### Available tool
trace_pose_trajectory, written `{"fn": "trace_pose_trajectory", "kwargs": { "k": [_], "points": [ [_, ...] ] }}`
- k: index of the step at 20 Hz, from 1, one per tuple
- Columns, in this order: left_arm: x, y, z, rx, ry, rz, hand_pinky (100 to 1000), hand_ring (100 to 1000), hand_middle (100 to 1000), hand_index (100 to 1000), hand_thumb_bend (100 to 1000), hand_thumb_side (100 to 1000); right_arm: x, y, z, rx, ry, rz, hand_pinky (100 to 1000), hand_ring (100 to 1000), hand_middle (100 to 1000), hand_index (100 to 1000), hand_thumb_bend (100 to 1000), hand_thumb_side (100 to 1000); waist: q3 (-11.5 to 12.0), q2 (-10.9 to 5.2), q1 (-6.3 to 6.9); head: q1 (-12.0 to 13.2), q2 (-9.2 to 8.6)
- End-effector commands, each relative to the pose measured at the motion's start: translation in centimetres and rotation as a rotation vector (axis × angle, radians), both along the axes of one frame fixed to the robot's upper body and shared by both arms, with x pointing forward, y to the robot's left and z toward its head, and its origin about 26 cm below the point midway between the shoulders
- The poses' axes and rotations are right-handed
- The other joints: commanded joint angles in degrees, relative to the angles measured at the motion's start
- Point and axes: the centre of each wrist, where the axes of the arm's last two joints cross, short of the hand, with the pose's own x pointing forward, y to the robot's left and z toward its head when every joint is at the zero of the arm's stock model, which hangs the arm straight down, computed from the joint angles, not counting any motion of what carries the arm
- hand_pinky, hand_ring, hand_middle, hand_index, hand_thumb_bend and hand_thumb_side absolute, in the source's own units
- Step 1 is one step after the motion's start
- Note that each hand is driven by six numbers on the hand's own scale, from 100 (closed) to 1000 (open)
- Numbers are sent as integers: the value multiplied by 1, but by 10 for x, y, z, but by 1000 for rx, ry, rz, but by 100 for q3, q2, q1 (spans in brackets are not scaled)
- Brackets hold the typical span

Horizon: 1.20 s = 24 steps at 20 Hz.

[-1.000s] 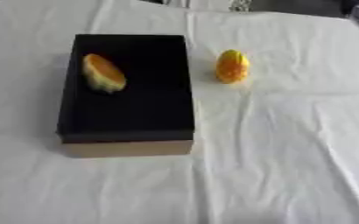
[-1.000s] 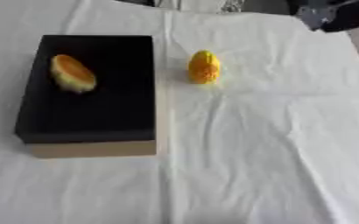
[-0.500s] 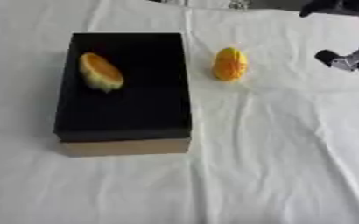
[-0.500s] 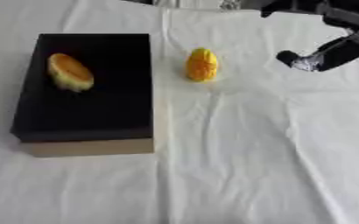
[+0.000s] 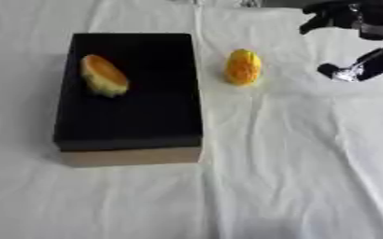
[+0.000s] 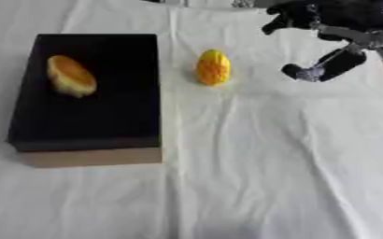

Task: Pick up objects on the table and place them in the box.

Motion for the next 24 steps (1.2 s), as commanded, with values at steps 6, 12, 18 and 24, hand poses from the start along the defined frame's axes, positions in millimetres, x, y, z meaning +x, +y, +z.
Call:
{"fn": "trace_pose_trajectory", "kwargs": {
  "k": [6, 12, 18, 24],
  "points": [
    [-3, -3, 11, 25, -34, -21, 862, 905, 791, 884, 157, 506, 12, 2, 17, 45, -42, -15, 943, 1000, 758, 947, 166, 232, 87, -43, -20, -141, -89],
    [-2, -4, 14, 22, -42, -27, 861, 905, 790, 883, 159, 506, 22, 10, 18, 26, -9, -4, 951, 1000, 720, 952, 209, 303, 153, -3, -74, -182, -112],
    [-2, -5, 15, 19, -47, -34, 861, 905, 789, 883, 162, 506, 32, 20, 16, -26, 19, 3, 953, 1000, 733, 955, 228, 354, 241, 8, -117, -291, -92],
    [-1, -6, 16, 14, -51, -37, 861, 905, 787, 882, 163, 506, 42, 26, 10, -60, 44, 2, 959, 1000, 755, 959, 258, 396, 332, 22, -161, -367, -50]
  ]
}}
